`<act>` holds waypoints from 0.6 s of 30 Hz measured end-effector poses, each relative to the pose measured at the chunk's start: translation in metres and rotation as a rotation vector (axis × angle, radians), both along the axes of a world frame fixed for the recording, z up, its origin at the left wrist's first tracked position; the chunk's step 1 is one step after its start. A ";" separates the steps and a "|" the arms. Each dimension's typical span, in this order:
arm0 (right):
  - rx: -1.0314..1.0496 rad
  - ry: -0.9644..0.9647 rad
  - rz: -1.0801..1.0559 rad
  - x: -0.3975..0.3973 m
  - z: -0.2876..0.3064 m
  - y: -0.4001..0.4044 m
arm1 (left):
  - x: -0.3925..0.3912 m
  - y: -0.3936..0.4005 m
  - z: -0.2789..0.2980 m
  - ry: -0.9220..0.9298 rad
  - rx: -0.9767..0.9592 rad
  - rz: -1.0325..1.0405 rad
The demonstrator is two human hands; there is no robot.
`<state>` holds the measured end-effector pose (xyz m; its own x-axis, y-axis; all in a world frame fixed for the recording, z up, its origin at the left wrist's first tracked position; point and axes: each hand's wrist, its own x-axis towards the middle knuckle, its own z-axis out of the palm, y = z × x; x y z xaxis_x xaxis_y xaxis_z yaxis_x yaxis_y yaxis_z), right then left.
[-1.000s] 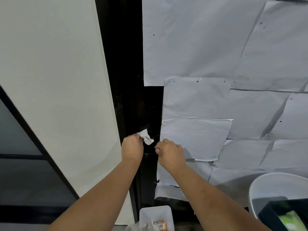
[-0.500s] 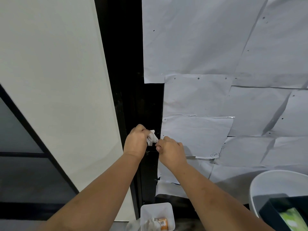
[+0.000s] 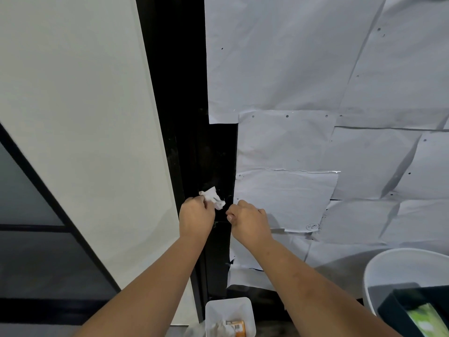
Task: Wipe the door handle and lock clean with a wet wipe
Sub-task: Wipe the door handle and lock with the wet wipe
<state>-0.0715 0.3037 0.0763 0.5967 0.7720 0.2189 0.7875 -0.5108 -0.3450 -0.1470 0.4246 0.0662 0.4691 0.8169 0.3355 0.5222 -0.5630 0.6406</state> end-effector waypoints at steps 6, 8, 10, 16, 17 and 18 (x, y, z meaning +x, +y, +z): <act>-0.004 -0.006 0.009 0.002 0.000 -0.001 | 0.003 -0.010 0.006 -0.090 0.030 0.000; 0.003 -0.008 0.012 0.002 0.000 -0.001 | 0.005 -0.005 0.011 0.041 0.047 -0.001; -0.003 -0.011 0.012 0.002 0.000 0.000 | 0.009 0.000 0.013 0.174 0.118 -0.014; -0.009 -0.017 0.001 0.002 -0.001 0.002 | 0.014 -0.001 0.009 0.361 0.411 -0.179; -0.012 -0.020 -0.001 0.002 -0.001 0.002 | 0.014 0.000 0.008 0.339 0.418 -0.171; -0.015 -0.020 0.000 0.001 0.000 0.001 | 0.015 0.001 0.007 0.290 0.400 -0.156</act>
<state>-0.0702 0.3051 0.0761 0.5926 0.7751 0.2192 0.7940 -0.5163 -0.3210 -0.1323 0.4253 0.0733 0.6954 0.5641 0.4451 0.5366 -0.8197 0.2005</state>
